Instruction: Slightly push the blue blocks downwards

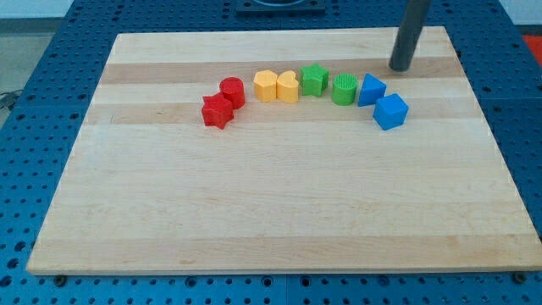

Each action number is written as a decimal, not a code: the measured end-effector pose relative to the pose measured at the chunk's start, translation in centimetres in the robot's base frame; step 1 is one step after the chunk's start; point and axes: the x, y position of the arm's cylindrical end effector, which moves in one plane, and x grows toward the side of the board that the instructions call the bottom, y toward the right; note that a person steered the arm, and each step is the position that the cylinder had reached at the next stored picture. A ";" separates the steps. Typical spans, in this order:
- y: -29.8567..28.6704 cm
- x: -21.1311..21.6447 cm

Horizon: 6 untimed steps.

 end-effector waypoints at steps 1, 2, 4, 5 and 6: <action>-1.9 1.1; -2.4 1.9; -3.0 3.2; -3.2 4.0; -3.7 4.8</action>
